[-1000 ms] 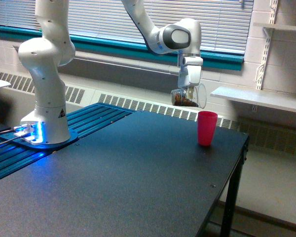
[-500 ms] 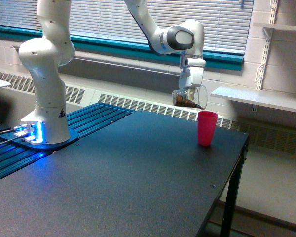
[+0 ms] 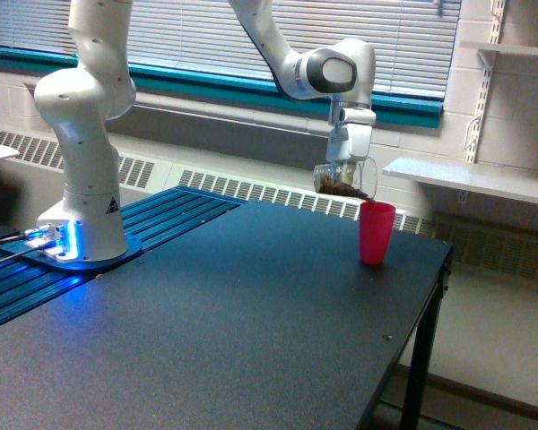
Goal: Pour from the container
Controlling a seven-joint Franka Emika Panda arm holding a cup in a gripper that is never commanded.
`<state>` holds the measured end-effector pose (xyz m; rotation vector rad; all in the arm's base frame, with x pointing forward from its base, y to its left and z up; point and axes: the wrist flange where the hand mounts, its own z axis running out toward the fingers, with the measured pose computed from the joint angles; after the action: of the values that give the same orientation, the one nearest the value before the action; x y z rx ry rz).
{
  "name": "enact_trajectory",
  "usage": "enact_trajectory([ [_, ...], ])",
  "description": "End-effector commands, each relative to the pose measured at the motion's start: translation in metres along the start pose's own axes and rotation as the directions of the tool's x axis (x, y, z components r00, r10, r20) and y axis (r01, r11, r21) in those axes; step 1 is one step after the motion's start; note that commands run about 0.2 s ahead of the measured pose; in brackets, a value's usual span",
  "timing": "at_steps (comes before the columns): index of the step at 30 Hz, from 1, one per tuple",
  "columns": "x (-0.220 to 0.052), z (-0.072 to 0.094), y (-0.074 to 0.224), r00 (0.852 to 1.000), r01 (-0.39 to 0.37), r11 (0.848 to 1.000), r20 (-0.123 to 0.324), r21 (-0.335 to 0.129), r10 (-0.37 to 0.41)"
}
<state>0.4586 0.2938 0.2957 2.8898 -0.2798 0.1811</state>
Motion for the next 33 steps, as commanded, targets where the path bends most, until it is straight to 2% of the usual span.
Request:
enact_trajectory([
  [1, 0.0, -0.001, -0.005, 1.0, 0.025, 1.0, 0.013, -0.006, -0.025],
  [33, 0.012, 0.006, -0.016, 0.996, 0.075, 0.996, 0.046, -0.043, -0.073],
])
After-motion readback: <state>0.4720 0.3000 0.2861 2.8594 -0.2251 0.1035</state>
